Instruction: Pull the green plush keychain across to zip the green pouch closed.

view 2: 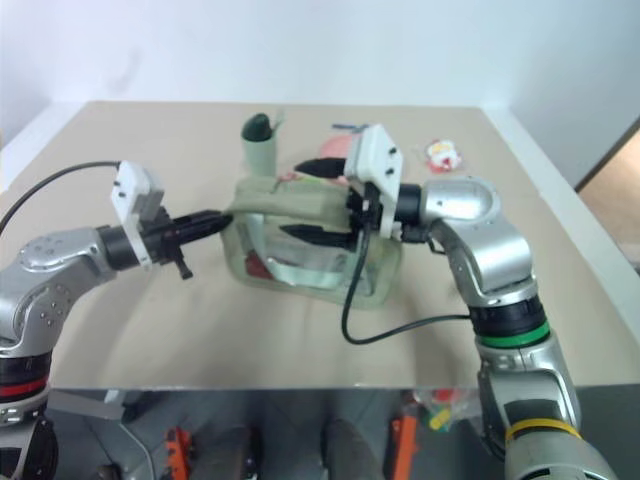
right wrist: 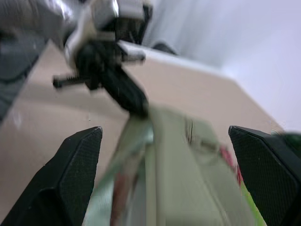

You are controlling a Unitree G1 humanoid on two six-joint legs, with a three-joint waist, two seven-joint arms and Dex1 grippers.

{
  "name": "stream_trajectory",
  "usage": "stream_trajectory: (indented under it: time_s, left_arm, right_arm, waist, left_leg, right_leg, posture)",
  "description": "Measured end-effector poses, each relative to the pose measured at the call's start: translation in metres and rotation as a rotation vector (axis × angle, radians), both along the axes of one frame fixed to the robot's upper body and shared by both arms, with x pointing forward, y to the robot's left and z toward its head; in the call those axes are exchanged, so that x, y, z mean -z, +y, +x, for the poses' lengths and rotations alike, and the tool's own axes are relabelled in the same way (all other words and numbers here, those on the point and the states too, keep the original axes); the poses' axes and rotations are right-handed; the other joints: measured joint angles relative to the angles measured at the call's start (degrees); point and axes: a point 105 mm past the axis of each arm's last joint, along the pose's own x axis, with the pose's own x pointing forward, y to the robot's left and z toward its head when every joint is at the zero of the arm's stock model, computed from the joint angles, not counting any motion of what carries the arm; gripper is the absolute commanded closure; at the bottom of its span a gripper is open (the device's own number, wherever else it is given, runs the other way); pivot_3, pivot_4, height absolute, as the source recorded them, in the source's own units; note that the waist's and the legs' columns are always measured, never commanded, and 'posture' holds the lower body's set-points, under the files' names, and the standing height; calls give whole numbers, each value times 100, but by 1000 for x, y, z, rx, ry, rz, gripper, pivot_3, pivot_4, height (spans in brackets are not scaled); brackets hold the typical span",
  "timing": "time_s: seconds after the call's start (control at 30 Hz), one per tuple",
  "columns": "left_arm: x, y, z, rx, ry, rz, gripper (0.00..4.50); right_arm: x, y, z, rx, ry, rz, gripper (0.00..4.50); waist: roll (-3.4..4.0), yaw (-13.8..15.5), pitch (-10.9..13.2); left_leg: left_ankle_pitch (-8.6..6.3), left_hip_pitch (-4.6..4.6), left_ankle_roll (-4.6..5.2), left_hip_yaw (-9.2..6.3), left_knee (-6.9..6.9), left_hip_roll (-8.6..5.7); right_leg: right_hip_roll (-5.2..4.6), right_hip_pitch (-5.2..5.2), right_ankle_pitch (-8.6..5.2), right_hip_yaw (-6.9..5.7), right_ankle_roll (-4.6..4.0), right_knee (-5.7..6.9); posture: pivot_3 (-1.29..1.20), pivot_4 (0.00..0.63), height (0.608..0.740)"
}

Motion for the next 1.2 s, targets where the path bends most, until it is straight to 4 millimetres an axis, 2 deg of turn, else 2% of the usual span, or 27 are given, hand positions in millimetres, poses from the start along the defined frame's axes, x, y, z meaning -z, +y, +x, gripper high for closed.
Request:
stream_trajectory:
  time_s: [0.13, 0.3, 0.37, 0.5, 0.57, 0.63, 0.73, 0.87, 1.0, 1.2]
  left_arm:
    - [0, -1, -2, 0, 10, -8, 4500]
    - [6, 0, -6, -2, 22, 2, 4500]
    - [7, -1, -7, 1, 22, 3, 4500]
    - [10, -1, -13, 10, 28, 0, 4500]
    - [10, -2, -15, 19, 26, 2, 4500]
    - [10, -1, -18, 22, 28, -1, 4500]
    - [11, 3, -22, 30, 39, 1, 4500]
    - [10, 3, -27, 50, 52, 10, 4500]
    - [10, 3, -28, 50, 49, 10, 4500]
    - [8, 3, -25, 28, 39, 12, 4500]
  right_arm:
    - [-3, -3, 15, 40, -39, -14, 43]
    - [-12, -8, 20, 51, -47, 16, 43]
    - [-25, -13, 22, 56, -36, 66, 43]
    - [-66, -22, 27, 81, -89, 139, 43]
    - [-76, -28, 33, 111, -95, 157, 43]
    - [-78, -35, 44, 158, -83, 155, 43]
    - [-67, -43, 66, 242, -82, 76, 43]
    - [-31, -37, 84, 246, -22, -16, 43]
    - [-10, -28, 82, 166, -7, -100, 43]
    - [-4, -23, 72, 58, 9, -155, 43]
  waist:
    - [0, -6, 0]
    - [0, -2, 0]
    - [1, -4, 1]
    - [1, -3, 1]
    - [1, -3, 0]
    - [1, -3, 0]
    - [1, -17, 1]
    - [2, -36, 1]
    - [3, -30, 2]
    - [3, -24, 2]
  left_leg:
    - [0, 7, 0, 0, 0, 5]
    - [0, 5, 0, 0, -1, 6]
    - [0, 5, 0, 2, -1, 5]
    - [0, 10, 0, 1, -1, 7]
    - [0, 11, 0, 1, -1, 7]
    - [0, 12, 0, 4, -1, 6]
    - [0, 14, 0, 11, -1, 6]
    - [-1, 14, 1, 11, -9, 10]
    - [-2, 8, 2, 6, -11, 10]
    - [-7, 9, 0, 5, -11, 10]
  right_leg:
    - [7, 2, 5, 0, -6, 2]
    - [7, 2, 4, 1, -6, 1]
    - [5, 1, 4, 4, -5, 1]
    - [6, 5, 4, 1, -7, 1]
    - [6, 7, 3, 0, -10, 1]
    - [6, 6, 3, 3, -11, 1]
    - [7, 5, 3, 10, -11, 0]
    - [11, 0, 2, 11, -13, 1]
    - [10, -2, 16, 6, -38, 1]
    - [10, -2, 15, 5, -40, 0]
  posture:
    - [0, 150, 740]
    - [0, 150, 740]
    - [0, 150, 740]
    - [0, 150, 740]
    - [0, 150, 740]
    - [0, 150, 740]
    - [0, 150, 740]
    - [0, 150, 740]
    - [0, 150, 740]
    - [0, 150, 740]
